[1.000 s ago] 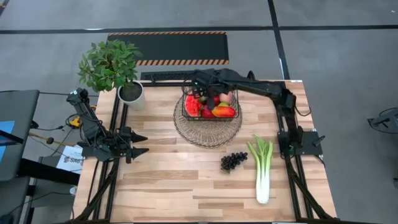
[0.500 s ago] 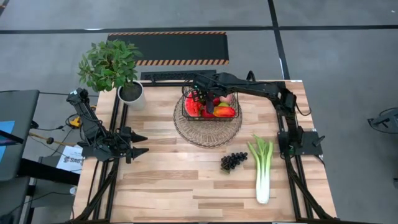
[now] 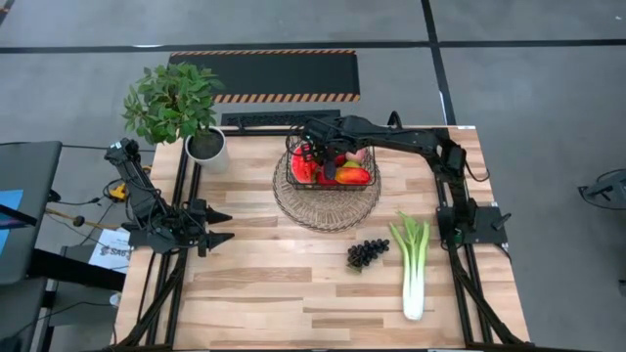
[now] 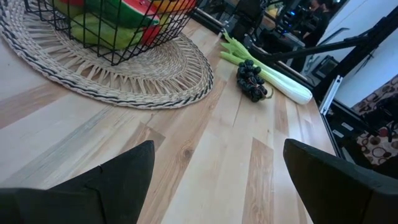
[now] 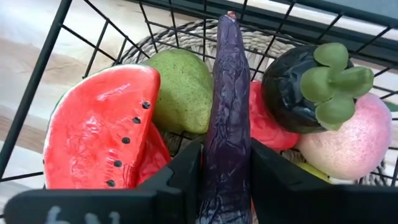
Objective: Build produce basket
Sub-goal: Put the purple eggplant into the black wire basket, then put the purple grapes into the black wire basket
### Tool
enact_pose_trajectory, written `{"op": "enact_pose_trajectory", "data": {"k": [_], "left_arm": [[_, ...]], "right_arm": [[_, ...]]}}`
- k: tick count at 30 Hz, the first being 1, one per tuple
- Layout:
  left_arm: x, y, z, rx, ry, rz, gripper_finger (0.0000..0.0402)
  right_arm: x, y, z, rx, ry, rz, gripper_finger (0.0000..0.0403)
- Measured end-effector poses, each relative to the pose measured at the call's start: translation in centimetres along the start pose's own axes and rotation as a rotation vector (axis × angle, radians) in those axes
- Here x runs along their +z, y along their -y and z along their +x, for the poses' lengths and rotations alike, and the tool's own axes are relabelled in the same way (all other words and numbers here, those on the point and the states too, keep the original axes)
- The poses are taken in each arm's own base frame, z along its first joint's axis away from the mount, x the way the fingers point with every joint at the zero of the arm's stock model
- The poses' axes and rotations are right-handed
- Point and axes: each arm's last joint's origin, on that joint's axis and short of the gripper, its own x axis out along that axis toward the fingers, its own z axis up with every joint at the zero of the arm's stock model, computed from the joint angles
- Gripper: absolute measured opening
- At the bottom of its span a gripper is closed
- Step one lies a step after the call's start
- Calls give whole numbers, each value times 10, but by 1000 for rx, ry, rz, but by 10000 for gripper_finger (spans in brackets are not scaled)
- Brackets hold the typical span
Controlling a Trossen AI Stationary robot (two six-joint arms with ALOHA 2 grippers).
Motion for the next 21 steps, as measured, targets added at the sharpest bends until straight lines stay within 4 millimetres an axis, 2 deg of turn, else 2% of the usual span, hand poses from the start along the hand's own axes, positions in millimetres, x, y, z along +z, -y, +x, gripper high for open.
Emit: {"op": "enact_pose_trajectory", "data": {"k": [17,19,21], "left_arm": [[0,0,0,0,0,0,341],[0,0,0,0,0,7,341],[0,0,0,0,0,7,341]], "right_arm": [[2,1,1,1,2,-28,193],[3,4,-3,10,-12,-52,197],[6,9,-16,29,-25,-57,199]]}}
